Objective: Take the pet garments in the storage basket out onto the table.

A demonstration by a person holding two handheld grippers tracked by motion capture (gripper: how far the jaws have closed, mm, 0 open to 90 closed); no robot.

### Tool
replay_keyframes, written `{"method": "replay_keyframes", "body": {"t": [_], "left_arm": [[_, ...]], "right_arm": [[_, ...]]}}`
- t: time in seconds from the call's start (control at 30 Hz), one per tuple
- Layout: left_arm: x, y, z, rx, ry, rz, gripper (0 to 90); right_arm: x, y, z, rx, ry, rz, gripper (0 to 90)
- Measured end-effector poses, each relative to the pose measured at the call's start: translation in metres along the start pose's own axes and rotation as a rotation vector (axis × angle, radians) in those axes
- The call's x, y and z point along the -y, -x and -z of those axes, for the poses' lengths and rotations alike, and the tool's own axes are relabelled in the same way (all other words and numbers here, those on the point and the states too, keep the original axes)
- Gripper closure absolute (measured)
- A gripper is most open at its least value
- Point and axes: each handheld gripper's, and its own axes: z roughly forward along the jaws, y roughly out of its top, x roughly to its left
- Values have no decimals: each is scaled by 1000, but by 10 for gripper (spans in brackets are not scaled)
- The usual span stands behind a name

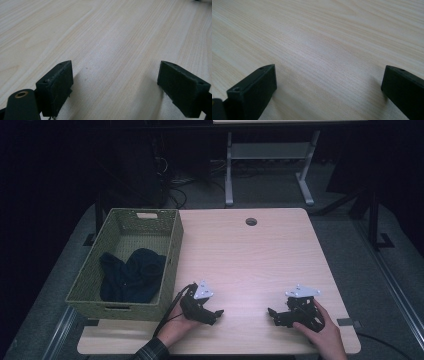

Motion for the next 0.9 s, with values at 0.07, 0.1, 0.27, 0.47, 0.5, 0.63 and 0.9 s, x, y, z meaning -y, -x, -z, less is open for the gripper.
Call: {"method": "replay_keyframes", "body": {"t": [0.07, 0.1, 0.27, 0.47, 0.5, 0.63, 0.9], "left_arm": [[0, 0, 0, 0, 0, 0, 127], [0, 0, 0, 0, 0, 0, 127], [0, 0, 0, 0, 0, 0, 127], [-4, 0, 0, -8, -34, 4, 131], [-5, 0, 0, -8, -39, 5, 131], [-6, -1, 1, -1, -41, 16, 134], [-11, -2, 6, 1, -34, 18, 134]], "right_arm": [[0, 0, 0, 0, 0, 1, 0], [0, 0, 0, 0, 1, 1, 0], [0, 0, 0, 0, 1, 1, 0], [0, 0, 0, 1, 0, 2, 0], [0, 0, 0, 1, 0, 2, 0], [0, 0, 0, 1, 1, 1, 0], [0, 0, 0, 1, 0, 5, 0]]}}
